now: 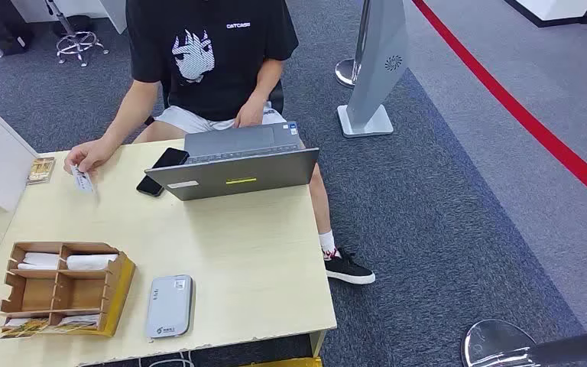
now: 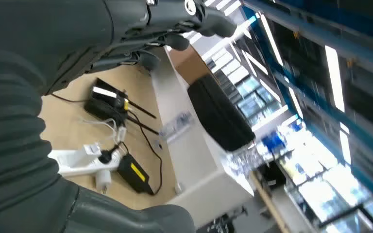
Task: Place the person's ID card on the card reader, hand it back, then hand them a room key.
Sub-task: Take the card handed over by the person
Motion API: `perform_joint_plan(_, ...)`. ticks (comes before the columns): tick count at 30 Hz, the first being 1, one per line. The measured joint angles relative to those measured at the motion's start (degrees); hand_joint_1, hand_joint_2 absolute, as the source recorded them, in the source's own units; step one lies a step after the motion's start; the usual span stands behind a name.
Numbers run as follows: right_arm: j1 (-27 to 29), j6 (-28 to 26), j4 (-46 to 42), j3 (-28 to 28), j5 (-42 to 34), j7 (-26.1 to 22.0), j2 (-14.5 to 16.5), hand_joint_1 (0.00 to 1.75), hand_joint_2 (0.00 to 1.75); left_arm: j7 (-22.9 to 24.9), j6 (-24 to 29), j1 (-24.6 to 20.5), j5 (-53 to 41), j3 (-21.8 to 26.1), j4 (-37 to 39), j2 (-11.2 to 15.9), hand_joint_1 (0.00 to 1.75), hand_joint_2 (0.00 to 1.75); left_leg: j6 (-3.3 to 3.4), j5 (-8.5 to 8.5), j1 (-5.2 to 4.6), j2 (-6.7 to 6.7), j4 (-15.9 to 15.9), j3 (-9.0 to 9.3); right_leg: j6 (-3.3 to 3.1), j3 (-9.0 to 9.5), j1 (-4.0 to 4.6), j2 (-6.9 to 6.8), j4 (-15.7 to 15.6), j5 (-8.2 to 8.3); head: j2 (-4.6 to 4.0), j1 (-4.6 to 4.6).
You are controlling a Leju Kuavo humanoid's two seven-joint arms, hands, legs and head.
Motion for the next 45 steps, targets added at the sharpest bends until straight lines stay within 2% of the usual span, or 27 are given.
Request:
perform_joint_plan(2, -0.16, 0.31, -0.03, 0.01, 0.13, 0.01, 0.00, 0.00, 1.75, 2.44, -1.02, -1.78, -1.70, -1.49, 1.30, 2.39, 0.00, 1.75, 0.02, 0.04, 0.00, 0.00, 0.00, 0.00, -0.02, -0.01, 0.01, 0.00, 0.01, 0.02, 0.00, -0.01)
perform_joint_plan(6, -0.71, 1.30, -0.08, 0.08, 0.86, 0.23, 0.00, 0.00, 1.75, 10.74, -5.87, -9.31, -6.21, -7.13, 7.01, 11.57, 0.00, 1.75, -0.05, 0.18, 0.01, 0.00, 0.01, -0.05, -0.12, -0.01, 0.01, 0.00, 0.04, 0.13, 0.00, -0.04)
perform_joint_plan(10, -1.11, 2.11, -0.08, 0.38, 1.82, 0.79, -0.02, 0.00, 1.75, 16.24, -10.56, -18.94, -9.84, -12.34, 14.36, 19.32, 0.00, 1.75, -0.09, 0.27, 0.01, 0.01, 0.02, -0.13, -0.04, -0.08, 0.01, 0.02, 0.06, 0.23, 0.00, -0.09)
perform_joint_plan(14, -1.46, 2.45, -0.08, 1.07, 2.79, 1.74, -0.02, 0.00, 1.75, 19.07, -14.91, -30.30, -12.86, -17.49, 23.18, 24.96, 0.00, 1.75, -0.10, 0.35, 0.01, 0.03, 0.03, -0.19, -0.10, -0.16, 0.01, 0.05, 0.07, 0.32, 0.00, -0.10)
perform_joint_plan(17, -1.80, 2.83, -0.08, 1.63, 3.36, 2.75, -0.02, 0.00, 1.75, 20.44, -17.74, -39.19, -15.65, -21.83, 30.49, 27.92, 0.00, 1.75, -0.12, 0.42, 0.01, 0.05, 0.03, -0.25, -0.12, -0.23, 0.01, 0.09, 0.07, 0.39, 0.00, -0.12)
perform_joint_plan(20, -2.26, 3.21, -0.15, 2.06, 3.92, 3.36, -0.02, 0.00, 1.75, 21.47, -20.04, -47.35, -17.64, -26.44, 37.50, 29.42, 0.00, 1.75, -0.10, 0.45, 0.01, 0.11, 0.03, -0.30, -0.10, -0.23, 0.01, 0.16, 0.07, 0.45, -0.01, -0.13)
perform_joint_plan(24, -2.64, 3.30, -0.32, 2.71, 4.29, 3.59, -0.02, 0.00, 1.75, 22.42, -23.40, -55.41, -18.27, -31.25, 44.92, 29.89, 0.00, 1.75, -0.08, 0.47, 0.00, 0.22, 0.04, -0.36, -0.03, -0.24, 0.00, 0.26, 0.07, 0.54, 0.00, -0.14)
perform_joint_plan(26, -2.81, 3.31, -0.44, 2.95, 4.29, 3.67, -0.02, 0.00, 1.75, 22.78, -24.47, -58.39, -18.21, -33.21, 47.78, 29.93, 0.40, 1.75, -0.07, 0.47, 0.00, 0.28, 0.04, -0.36, -0.03, -0.26, 0.00, 0.31, 0.07, 0.54, 0.00, -0.16)
perform_joint_plan(28, -2.94, 3.31, -0.51, 3.12, 4.30, 3.79, -0.02, 0.00, 1.75, 22.95, -25.05, -60.57, -18.16, -34.60, 49.88, 29.92, 1.27, 1.75, -0.08, 0.47, 0.00, 0.33, 0.04, -0.36, -0.04, -0.27, 0.00, 0.36, 0.07, 0.54, 0.00, -0.17)
perform_joint_plan(30, -3.00, 3.31, -0.54, 3.24, 4.31, 3.89, -0.02, 0.00, 1.75, 22.97, -25.54, -62.00, -18.05, -35.71, 51.33, 29.93, 1.75, 1.75, -0.08, 0.47, 0.00, 0.35, 0.04, -0.36, -0.04, -0.28, 0.01, 0.38, 0.07, 0.55, 0.00, -0.16)
perform_joint_plan(45, -2.96, 3.24, -0.54, 3.43, 4.80, 4.02, -0.02, 0.00, 1.75, 23.57, -24.89, -62.94, -17.20, -38.68, 53.29, 30.57, 1.75, 1.75, -0.08, 0.47, 0.01, 0.47, 0.03, -0.38, -0.04, -0.35, 0.01, 0.49, 0.08, 0.55, 0.00, -0.16)
